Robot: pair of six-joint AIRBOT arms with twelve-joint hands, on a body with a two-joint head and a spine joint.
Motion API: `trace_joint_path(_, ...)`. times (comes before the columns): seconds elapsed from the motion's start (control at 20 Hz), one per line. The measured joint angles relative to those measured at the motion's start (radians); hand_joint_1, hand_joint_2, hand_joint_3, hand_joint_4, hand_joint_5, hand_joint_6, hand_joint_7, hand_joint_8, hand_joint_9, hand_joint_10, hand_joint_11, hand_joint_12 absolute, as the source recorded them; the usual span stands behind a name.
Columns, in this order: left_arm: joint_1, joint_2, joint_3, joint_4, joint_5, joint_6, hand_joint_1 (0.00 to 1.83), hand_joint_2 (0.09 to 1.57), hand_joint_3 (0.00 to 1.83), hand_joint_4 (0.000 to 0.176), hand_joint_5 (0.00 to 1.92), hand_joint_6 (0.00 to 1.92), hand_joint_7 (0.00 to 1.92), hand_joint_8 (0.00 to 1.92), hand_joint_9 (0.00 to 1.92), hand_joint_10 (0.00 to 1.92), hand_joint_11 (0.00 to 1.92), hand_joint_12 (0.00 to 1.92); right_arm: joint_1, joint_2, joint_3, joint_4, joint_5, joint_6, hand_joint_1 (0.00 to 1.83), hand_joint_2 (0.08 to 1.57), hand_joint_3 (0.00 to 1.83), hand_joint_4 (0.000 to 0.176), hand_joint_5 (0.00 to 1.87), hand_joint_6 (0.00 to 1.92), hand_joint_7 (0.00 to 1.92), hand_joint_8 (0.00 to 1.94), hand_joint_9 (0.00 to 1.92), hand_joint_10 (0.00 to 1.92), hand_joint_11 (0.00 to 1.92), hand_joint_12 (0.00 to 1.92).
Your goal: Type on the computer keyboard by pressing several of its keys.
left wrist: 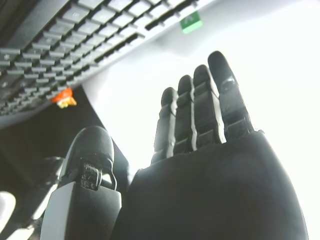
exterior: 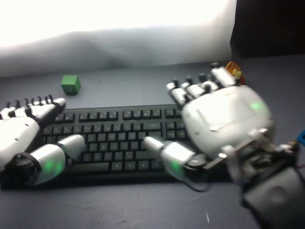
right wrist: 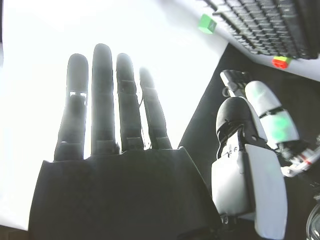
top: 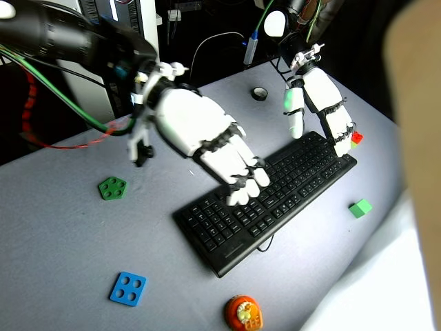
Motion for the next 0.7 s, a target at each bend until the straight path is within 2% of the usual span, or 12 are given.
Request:
trace_joint_path(0.15,0.037,0.000,-0.008,0.030,-0.010,-0.001,0.03,1.37,0.00,0.022,0.14,0.01,0.18,0.01,0.15,0.02,0.00,0.65,0.032,-0.076,0.069,0.084,-0.008,0.020,0.01,1.17,0.00,0.000,0.29,0.02,0.39,0.01,0.45,0.17,0.00,1.20)
trace_joint_path(0.25,0.052,-0.012,0.003,0.037,-0.009,-0.001,0.05,1.36,0.00,0.013,0.24,0.04,0.29,0.03,0.23,0.04,0.00,0.84,0.035,-0.123,0.129,0.111,0.000,0.060,0.01,1.18,0.00,0.000,0.37,0.05,0.49,0.04,0.47,0.18,0.00,1.26)
trace_joint_path(0.3,0.054,-0.026,0.010,0.041,-0.002,-0.001,0.09,1.35,0.00,0.008,0.30,0.05,0.36,0.05,0.29,0.07,0.00,0.99,0.036,-0.146,0.155,0.113,0.001,0.064,0.00,1.19,0.00,0.000,0.37,0.04,0.52,0.02,0.44,0.23,0.00,1.29)
trace_joint_path(0.35,0.062,-0.050,0.023,0.053,0.010,-0.001,0.09,1.36,0.00,0.011,0.32,0.05,0.39,0.05,0.31,0.08,0.00,1.08,0.036,-0.176,0.188,0.112,-0.005,0.074,0.00,1.18,0.00,0.000,0.39,0.03,0.55,0.01,0.42,0.31,0.00,1.32)
trace_joint_path(0.4,0.068,-0.069,0.034,0.055,0.010,-0.001,0.13,1.35,0.00,0.004,0.35,0.06,0.42,0.05,0.33,0.10,0.00,1.17,0.036,-0.195,0.212,0.114,-0.013,0.086,0.01,1.18,0.00,0.000,0.43,0.04,0.57,0.01,0.40,0.41,0.00,1.35)
trace_joint_path(0.6,0.091,-0.099,0.059,0.068,0.019,-0.004,0.15,1.34,0.00,0.000,0.39,0.04,0.48,0.05,0.14,0.78,0.00,1.34,0.033,-0.256,0.295,0.116,-0.054,0.112,0.02,1.18,0.00,0.000,0.47,0.05,0.62,0.01,0.33,0.74,0.00,1.50)
trace_joint_path(0.7,0.115,-0.099,0.060,0.084,0.033,-0.006,0.14,1.35,0.00,0.000,0.39,0.04,0.49,0.07,0.11,0.90,0.00,1.40,0.015,-0.283,0.325,0.093,-0.071,0.122,0.05,1.18,0.00,0.000,0.49,0.07,0.63,0.01,0.31,0.81,0.00,1.51)
